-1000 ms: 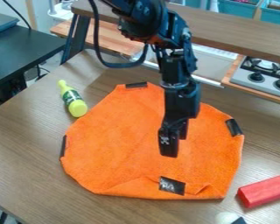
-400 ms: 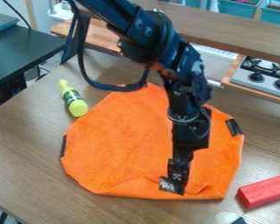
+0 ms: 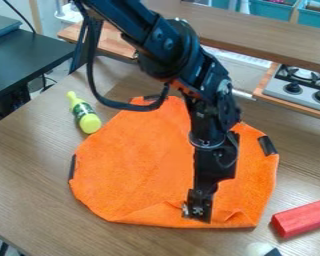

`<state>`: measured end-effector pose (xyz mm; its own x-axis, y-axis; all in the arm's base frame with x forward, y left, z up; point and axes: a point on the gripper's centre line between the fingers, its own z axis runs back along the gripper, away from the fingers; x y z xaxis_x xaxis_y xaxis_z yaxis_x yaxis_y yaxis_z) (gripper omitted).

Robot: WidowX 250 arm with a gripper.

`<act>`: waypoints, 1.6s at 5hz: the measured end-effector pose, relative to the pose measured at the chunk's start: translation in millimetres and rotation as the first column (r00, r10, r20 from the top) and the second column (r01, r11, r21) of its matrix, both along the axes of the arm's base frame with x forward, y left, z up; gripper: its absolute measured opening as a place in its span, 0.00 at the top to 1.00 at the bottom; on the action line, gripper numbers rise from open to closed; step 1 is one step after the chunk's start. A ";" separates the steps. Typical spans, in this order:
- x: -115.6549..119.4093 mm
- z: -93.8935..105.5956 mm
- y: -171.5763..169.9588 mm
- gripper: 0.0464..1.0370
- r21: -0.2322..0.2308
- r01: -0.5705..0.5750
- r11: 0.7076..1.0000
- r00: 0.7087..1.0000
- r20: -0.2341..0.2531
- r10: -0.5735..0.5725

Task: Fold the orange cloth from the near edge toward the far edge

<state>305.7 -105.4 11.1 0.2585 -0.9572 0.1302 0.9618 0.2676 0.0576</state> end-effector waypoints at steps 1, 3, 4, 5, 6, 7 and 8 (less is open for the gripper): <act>-3.6 -3.6 2.6 0.04 0.011 0.006 1.000 1.000 -0.003 -0.006; -11.1 -11.2 7.0 0.04 0.027 0.000 1.000 1.000 -0.011 0.000; -17.8 -20.5 7.3 0.09 0.041 0.010 0.999 1.000 -0.026 -0.009; -23.3 -25.7 6.5 0.37 0.032 0.011 0.999 1.000 -0.018 -0.010; -24.2 -26.8 6.5 0.66 0.028 0.012 1.000 1.000 -0.011 -0.012; -30.7 -22.9 7.5 0.87 -0.004 0.016 1.000 1.000 -0.020 -0.016; -30.5 -0.6 16.3 0.96 -0.097 0.012 0.995 1.000 -0.004 -0.012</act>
